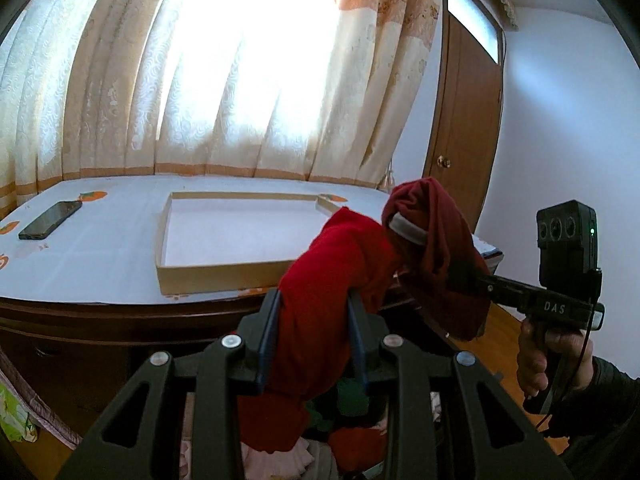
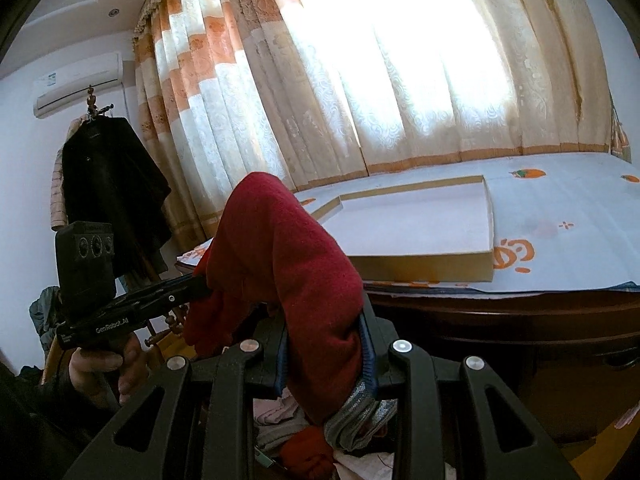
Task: Take underwear out of drawer
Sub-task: 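Carry the red garment with the right tool over the tray while the left tool carries the sock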
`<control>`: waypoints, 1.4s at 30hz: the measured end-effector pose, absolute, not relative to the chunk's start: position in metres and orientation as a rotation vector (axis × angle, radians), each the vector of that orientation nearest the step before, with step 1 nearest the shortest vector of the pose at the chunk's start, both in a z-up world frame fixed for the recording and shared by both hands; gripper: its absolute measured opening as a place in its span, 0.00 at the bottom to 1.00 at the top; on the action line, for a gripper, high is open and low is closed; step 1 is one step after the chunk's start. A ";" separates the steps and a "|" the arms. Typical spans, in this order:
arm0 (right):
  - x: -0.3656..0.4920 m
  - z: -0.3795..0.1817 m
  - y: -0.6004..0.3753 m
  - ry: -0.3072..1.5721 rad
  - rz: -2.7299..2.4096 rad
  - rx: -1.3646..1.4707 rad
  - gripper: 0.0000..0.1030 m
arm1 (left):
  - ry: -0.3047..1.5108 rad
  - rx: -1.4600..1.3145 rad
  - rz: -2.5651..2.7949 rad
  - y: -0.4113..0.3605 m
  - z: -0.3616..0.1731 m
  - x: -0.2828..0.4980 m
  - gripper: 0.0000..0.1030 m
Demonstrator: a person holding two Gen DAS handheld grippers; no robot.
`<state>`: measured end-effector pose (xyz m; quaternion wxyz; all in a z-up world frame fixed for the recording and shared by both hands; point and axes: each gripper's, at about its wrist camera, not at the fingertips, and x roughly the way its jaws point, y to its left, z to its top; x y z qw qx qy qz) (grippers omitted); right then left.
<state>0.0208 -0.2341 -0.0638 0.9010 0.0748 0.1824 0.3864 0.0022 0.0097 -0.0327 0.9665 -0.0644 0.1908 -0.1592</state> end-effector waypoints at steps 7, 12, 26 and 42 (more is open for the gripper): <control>0.012 -0.059 -0.234 0.327 0.820 0.160 0.30 | 0.342 -0.141 -0.323 0.012 -0.029 0.000 0.29; 0.012 -0.056 -0.233 0.318 0.822 0.157 0.30 | 0.320 -0.148 -0.313 0.013 -0.026 -0.001 0.29; 0.019 -0.043 -0.235 0.305 0.808 0.152 0.30 | 0.289 -0.140 -0.294 0.009 -0.009 0.007 0.29; 0.044 -0.021 -0.231 0.344 0.794 0.142 0.30 | 0.311 -0.129 -0.269 0.010 0.006 0.034 0.29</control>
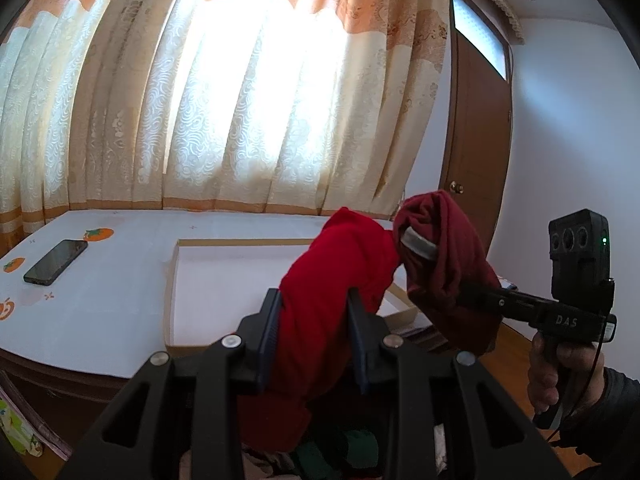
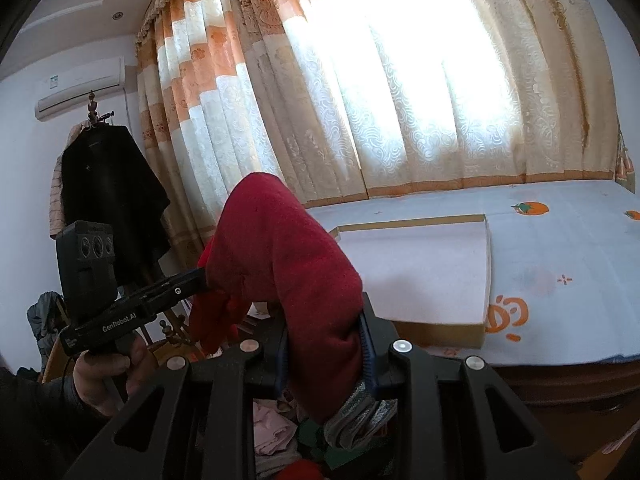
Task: Take underwear out of drawer
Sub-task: 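Carry the red garment with the right tool over the tray while the left tool carries the sock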
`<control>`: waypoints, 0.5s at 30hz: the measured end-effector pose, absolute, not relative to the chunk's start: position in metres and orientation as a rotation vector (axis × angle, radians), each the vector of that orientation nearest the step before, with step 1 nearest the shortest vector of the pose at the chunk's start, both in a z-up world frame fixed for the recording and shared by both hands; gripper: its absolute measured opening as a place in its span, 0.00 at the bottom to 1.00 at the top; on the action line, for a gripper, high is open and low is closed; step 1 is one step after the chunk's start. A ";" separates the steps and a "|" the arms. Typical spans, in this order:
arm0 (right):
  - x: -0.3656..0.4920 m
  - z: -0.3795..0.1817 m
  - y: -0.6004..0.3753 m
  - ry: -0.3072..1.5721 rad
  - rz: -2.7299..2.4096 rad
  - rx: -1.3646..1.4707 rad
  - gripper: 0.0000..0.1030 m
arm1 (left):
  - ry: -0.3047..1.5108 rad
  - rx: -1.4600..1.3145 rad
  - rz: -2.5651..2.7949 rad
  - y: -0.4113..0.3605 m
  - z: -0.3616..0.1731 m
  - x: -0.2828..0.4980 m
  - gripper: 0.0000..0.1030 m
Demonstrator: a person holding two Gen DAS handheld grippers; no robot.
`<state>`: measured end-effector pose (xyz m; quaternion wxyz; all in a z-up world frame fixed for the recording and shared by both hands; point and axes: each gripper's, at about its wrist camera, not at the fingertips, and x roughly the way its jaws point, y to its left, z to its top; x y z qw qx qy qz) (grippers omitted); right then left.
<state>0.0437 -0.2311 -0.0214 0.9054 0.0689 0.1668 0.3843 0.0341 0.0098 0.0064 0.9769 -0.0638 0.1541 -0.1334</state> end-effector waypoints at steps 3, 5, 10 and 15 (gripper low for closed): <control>0.052 -0.015 -0.228 0.349 0.788 0.123 0.30 | 0.315 -0.135 -0.265 0.011 0.011 0.042 0.29; 0.058 -0.010 -0.226 0.354 0.787 0.114 0.30 | 0.318 -0.139 -0.263 0.013 0.015 0.048 0.29; 0.072 0.003 -0.224 0.357 0.778 0.096 0.30 | 0.310 -0.125 -0.250 0.016 0.023 0.063 0.29; 0.094 0.013 -0.225 0.379 0.761 0.096 0.30 | 0.333 -0.120 -0.241 0.021 0.029 0.085 0.29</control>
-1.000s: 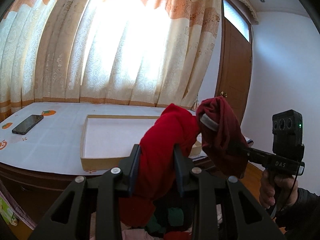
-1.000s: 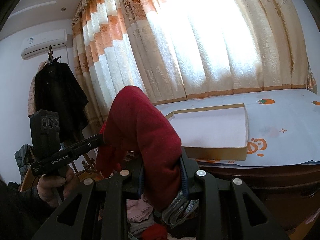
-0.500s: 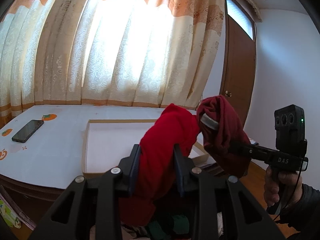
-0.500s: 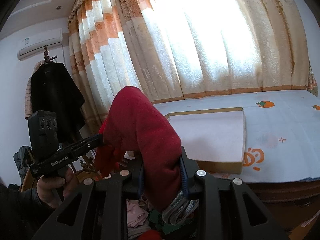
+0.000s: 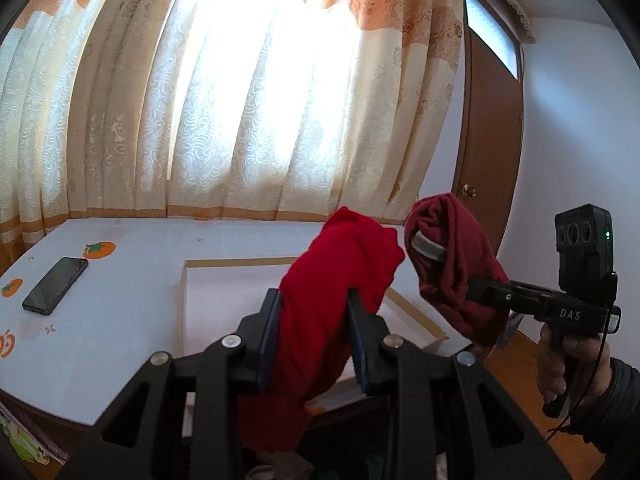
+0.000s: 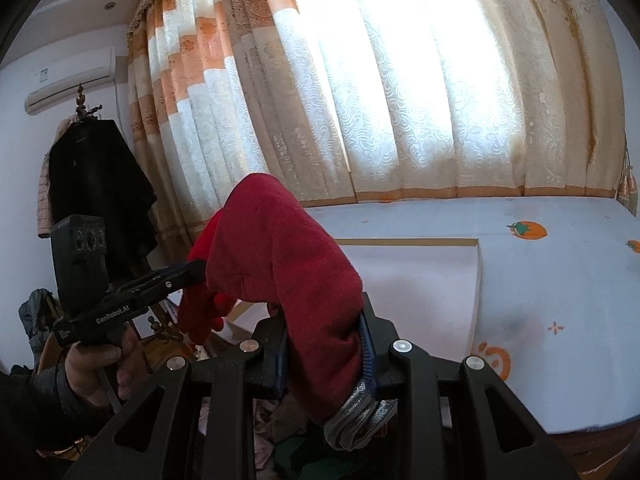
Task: Take underwear out of drawer
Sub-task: 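Carry the red garment with the right tool over the tray while the left tool carries the sock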
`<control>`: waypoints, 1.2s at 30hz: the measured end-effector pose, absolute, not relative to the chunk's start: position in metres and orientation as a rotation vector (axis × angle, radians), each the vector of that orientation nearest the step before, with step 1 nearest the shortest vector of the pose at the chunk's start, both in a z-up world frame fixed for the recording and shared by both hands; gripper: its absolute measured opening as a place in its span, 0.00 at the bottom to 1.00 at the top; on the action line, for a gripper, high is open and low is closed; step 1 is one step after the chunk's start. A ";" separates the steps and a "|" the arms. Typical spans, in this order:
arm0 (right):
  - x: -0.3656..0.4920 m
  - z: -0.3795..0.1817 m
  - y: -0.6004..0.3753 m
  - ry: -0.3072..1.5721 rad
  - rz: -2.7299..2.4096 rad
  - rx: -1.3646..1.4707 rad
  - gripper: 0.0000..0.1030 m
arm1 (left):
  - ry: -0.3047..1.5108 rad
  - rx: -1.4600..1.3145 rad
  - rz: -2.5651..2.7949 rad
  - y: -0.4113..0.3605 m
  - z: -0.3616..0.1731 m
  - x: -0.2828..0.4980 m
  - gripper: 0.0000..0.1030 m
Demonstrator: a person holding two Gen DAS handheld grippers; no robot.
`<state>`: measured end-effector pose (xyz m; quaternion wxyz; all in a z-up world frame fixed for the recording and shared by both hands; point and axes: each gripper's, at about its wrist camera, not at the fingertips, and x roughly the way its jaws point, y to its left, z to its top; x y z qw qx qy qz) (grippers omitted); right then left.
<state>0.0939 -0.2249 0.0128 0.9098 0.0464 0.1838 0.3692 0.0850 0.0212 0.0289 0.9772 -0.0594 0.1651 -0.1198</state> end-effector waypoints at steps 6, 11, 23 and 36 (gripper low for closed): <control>0.122 0.017 -0.222 0.413 0.738 0.068 0.30 | 0.384 -0.108 -0.217 0.030 0.030 0.114 0.29; 0.143 0.017 -0.216 0.448 0.725 0.050 0.30 | 0.445 -0.142 -0.206 0.040 0.027 0.140 0.29; 0.217 0.018 -0.205 0.579 0.669 0.068 0.30 | 0.541 -0.204 -0.179 0.059 0.029 0.195 0.29; 0.268 0.007 -0.192 0.671 0.615 0.023 0.31 | 0.655 -0.253 -0.135 0.083 0.018 0.249 0.29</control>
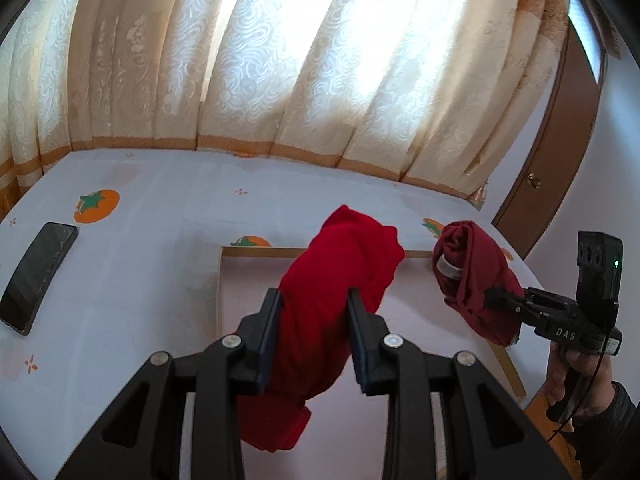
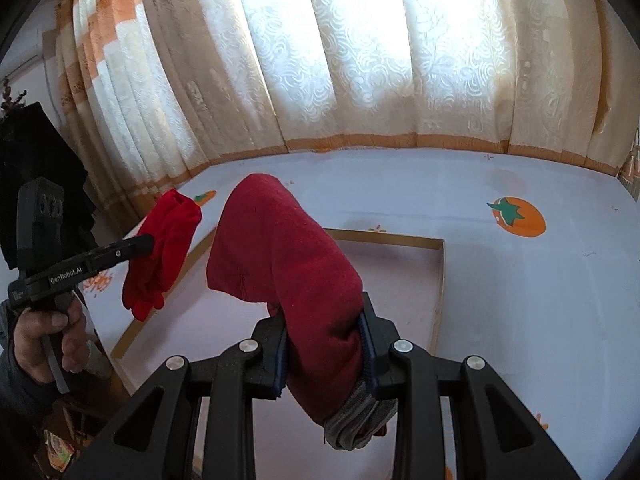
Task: Take underwear out of drawer
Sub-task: 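Carry the red garment with the right tool over the tray while the left tool carries the sock, then lower the red garment into the tray and open the right tool while the left tool releases the sock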
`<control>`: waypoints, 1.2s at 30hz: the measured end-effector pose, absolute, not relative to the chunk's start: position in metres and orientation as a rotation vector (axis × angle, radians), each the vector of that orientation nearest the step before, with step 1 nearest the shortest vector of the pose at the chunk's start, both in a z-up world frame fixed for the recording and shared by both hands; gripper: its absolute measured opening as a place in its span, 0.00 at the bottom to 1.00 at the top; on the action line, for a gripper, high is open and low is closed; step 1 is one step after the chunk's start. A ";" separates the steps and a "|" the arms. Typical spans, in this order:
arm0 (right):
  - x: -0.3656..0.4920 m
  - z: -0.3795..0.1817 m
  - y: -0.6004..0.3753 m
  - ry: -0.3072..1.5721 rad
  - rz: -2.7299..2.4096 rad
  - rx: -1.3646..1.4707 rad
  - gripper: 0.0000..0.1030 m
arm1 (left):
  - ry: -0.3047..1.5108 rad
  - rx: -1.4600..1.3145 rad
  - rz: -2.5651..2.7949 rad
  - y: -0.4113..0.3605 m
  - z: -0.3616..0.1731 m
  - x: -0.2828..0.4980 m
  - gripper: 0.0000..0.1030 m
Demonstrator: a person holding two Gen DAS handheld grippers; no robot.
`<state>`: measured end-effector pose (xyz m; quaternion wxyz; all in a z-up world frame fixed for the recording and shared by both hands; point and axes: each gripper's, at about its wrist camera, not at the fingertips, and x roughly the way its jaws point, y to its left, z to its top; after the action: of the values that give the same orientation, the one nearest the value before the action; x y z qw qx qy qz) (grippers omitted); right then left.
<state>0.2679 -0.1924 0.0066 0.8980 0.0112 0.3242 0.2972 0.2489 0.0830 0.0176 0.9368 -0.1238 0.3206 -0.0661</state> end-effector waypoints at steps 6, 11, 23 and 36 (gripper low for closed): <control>0.292 0.000 -0.183 0.731 0.594 0.002 0.31 | 0.730 -0.275 -0.129 0.086 0.011 0.272 0.29; 0.305 -0.009 -0.177 0.770 0.579 -0.024 0.31 | 0.764 -0.266 -0.118 0.087 0.009 0.282 0.29; 0.327 -0.024 -0.176 0.831 0.519 -0.030 0.33 | 0.856 -0.271 -0.053 0.084 -0.006 0.314 0.29; 0.332 -0.025 -0.175 0.829 0.470 -0.038 0.50 | 0.809 -0.321 -0.028 0.093 -0.010 0.321 0.37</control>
<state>0.3317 -0.1751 -0.0248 0.8884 -0.0184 0.3990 0.2262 0.3210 0.0932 -0.0098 0.9067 -0.1553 0.3920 -0.0136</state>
